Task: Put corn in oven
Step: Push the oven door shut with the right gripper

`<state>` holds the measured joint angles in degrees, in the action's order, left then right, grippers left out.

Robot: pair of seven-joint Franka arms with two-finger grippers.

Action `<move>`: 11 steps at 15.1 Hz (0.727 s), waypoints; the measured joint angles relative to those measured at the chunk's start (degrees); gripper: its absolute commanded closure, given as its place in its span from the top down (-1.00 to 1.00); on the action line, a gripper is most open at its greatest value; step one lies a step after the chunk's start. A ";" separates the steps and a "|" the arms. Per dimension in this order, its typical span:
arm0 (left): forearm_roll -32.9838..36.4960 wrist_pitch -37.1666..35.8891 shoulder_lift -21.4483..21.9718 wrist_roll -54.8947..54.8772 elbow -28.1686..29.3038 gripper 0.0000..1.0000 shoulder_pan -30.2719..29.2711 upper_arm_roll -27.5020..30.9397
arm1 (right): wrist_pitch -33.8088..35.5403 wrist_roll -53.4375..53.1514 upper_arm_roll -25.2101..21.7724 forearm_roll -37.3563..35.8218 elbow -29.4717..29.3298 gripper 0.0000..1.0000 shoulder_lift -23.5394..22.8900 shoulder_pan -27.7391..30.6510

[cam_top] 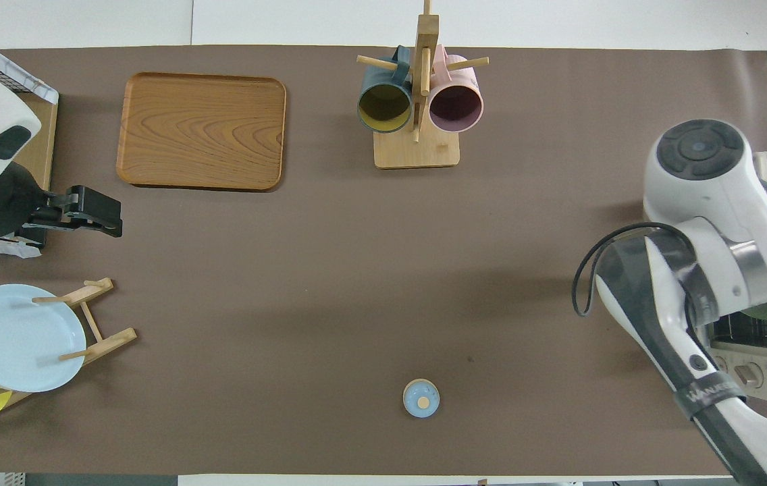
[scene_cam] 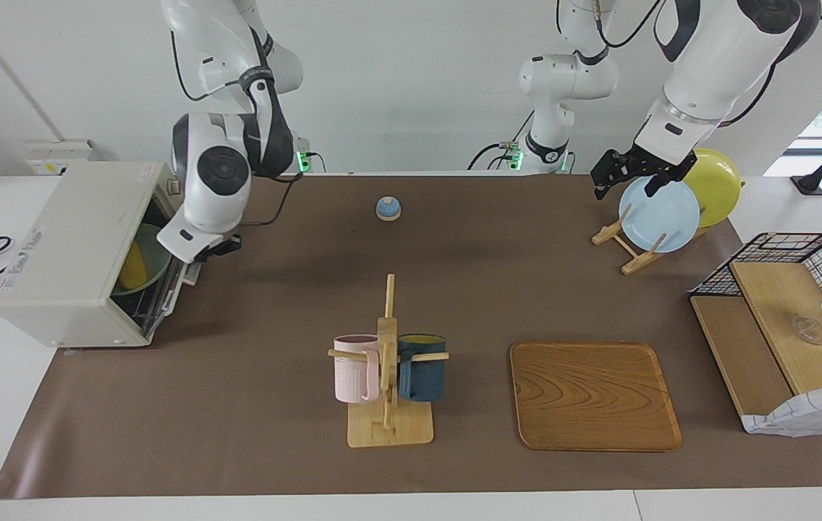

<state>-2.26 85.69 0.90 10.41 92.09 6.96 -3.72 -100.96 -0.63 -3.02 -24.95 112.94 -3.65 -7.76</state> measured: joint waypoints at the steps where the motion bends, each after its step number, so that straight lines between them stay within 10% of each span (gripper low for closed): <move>1: 0.00 0.00 0.00 0.00 0.00 1.00 0.00 0.00 | 0.08 2.11 -0.26 -0.13 -0.13 -1.00 1.28 1.88; 7: 0.00 0.00 0.00 0.00 0.00 1.00 0.00 0.00 | 1.40 4.79 -1.27 2.45 -1.46 -1.00 3.20 5.76; 10: 0.00 0.00 0.00 0.00 0.00 1.00 0.00 0.00 | 8.87 4.78 -1.25 8.13 -7.43 -0.32 3.79 5.77; 11: 0.00 0.00 0.00 0.00 0.00 1.00 0.00 0.00 | 11.34 4.78 -1.27 10.66 -10.08 0.29 4.06 5.84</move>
<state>-2.26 85.69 0.90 10.41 92.09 6.96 -3.72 -89.62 4.15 -4.29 -14.29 102.87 0.41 -1.93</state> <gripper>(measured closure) 0.000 0.815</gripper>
